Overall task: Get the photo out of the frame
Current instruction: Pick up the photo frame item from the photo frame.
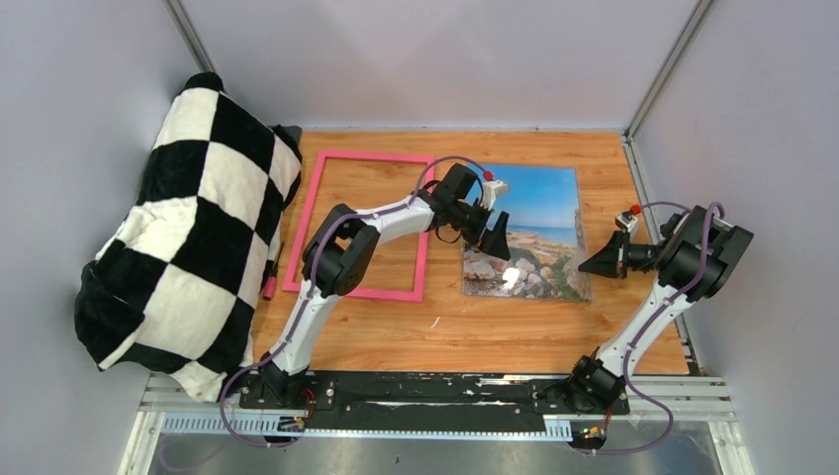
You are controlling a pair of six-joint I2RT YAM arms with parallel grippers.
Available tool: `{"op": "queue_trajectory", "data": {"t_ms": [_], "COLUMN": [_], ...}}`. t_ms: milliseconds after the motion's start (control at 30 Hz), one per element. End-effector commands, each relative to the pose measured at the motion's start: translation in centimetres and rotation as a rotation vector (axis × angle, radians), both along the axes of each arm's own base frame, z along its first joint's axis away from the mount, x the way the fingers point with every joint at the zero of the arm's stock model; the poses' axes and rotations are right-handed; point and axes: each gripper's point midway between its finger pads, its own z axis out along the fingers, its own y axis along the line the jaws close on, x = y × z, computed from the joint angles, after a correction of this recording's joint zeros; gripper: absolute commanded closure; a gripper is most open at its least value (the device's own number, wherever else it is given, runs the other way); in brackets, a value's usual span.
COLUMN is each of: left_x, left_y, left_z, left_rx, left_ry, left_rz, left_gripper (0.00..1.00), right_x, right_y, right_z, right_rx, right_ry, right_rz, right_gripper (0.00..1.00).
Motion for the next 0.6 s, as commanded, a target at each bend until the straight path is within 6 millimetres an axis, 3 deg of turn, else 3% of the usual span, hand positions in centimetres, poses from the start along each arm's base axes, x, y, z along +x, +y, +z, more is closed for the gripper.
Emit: {"op": "queue_trajectory", "data": {"t_ms": [0,100,200,300,567], "left_x": [0.0,0.5,0.9,0.6,0.8], "left_y": [1.8,4.0,7.5,12.1,25.6], "left_z": [6.5,11.0,13.7,14.1,12.1], "left_rx": [-0.015,-0.028,-0.015,0.02,0.092], "left_ry": [-0.072,-0.142,-0.192,-0.186,-0.135], "left_rz": [-0.009,-0.007,0.012,0.048,0.239], "left_gripper": [0.0,0.0,0.0,0.0,0.0], "right_x": [0.8,1.3,1.6,1.7,2.1], "right_y": [-0.2,-0.1,0.2,0.6,2.3], "right_z": [2.9,5.2,7.9,9.9,14.1], "right_rx": [0.034,0.054,0.077,0.064,0.105], "right_ry": [-0.063,-0.105,-0.148,-0.199,-0.249], "right_rz": [-0.038,-0.053,-0.073,-0.092,-0.14], "right_gripper": [1.0,1.0,1.0,1.0,1.0]}}
